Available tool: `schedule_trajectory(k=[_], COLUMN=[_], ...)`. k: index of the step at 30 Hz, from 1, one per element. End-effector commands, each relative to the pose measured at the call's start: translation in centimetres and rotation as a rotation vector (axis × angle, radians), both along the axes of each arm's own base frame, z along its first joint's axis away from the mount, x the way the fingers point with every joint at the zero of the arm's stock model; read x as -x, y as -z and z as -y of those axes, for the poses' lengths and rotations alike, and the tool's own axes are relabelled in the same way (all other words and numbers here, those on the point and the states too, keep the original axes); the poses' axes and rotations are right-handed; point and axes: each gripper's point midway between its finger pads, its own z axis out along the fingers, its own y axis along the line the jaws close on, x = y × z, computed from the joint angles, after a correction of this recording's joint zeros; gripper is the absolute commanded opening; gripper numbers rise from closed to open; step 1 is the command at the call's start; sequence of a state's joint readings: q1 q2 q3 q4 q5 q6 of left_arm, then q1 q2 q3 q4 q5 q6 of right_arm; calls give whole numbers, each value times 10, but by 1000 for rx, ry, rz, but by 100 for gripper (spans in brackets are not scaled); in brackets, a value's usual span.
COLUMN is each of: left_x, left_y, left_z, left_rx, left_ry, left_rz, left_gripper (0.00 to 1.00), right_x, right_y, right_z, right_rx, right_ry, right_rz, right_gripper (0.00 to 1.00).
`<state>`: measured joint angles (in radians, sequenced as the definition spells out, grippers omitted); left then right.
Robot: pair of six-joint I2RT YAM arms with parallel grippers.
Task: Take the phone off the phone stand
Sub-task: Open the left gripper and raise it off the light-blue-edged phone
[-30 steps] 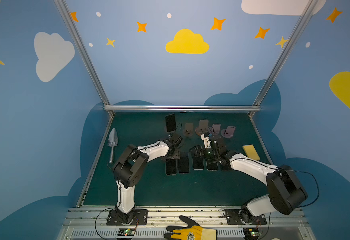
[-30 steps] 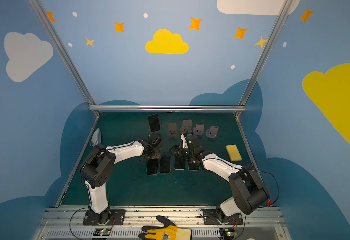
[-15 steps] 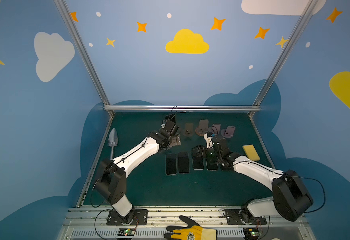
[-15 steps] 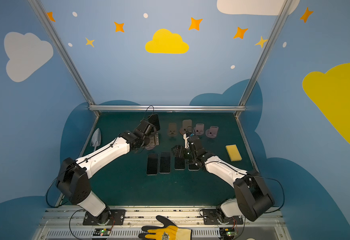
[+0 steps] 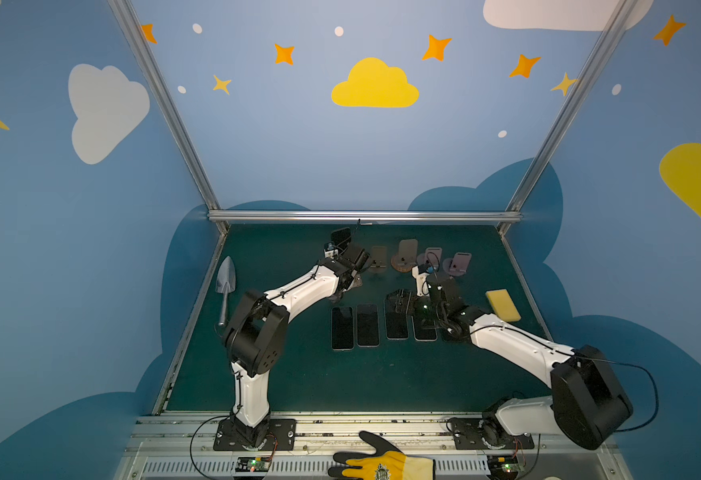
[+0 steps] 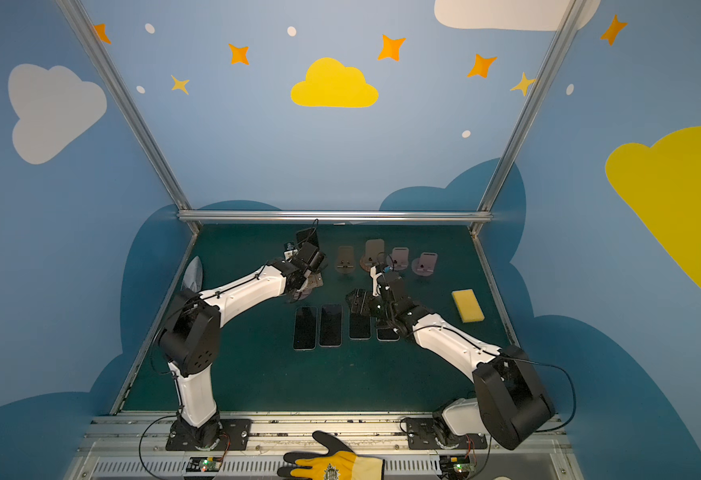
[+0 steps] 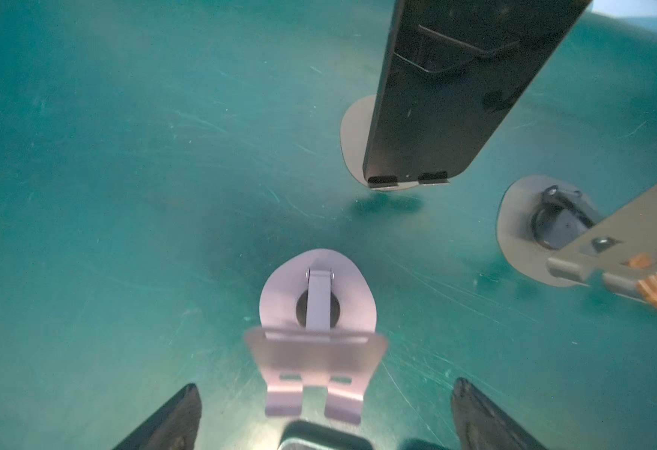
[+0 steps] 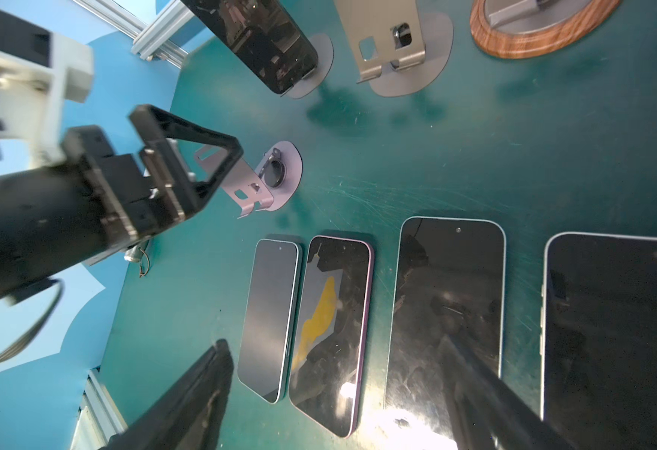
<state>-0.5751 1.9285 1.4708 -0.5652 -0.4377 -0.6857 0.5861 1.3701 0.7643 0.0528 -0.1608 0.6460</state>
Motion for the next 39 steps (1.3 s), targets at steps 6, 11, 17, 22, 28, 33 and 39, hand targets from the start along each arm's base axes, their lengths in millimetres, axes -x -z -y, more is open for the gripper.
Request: schedule_trajectory(k=[6, 11, 17, 22, 28, 33, 39], left_x=[-15, -21, -23, -19, -6, 2, 4], left_y=[13, 22, 28, 16, -6, -15, -20], left_z=[-15, -10, -16, -20, -32, -46, -73], left_rx=[-49, -57, -62, -60, -60, -60, -69], left_ry=[-10, 22, 5, 9, 23, 15, -17], left_rz=[-33, -37, -26, 7, 53, 63, 49], left_gripper=[83, 73, 72, 64, 61, 59, 58], right_x=[1, 3, 3, 4, 4, 4, 5], right_y=[-3, -9, -9, -12, -11, -8, -10], right_z=[3, 3, 3, 3, 2, -2, -3], right_rx=[17, 7, 4, 0, -1, -8, -11], right_ry=[-6, -15, -14, -16, -15, -28, -36], right_rz=[15, 29, 31, 36, 35, 21, 26], right_gripper=[79, 70, 68, 68, 67, 67, 66])
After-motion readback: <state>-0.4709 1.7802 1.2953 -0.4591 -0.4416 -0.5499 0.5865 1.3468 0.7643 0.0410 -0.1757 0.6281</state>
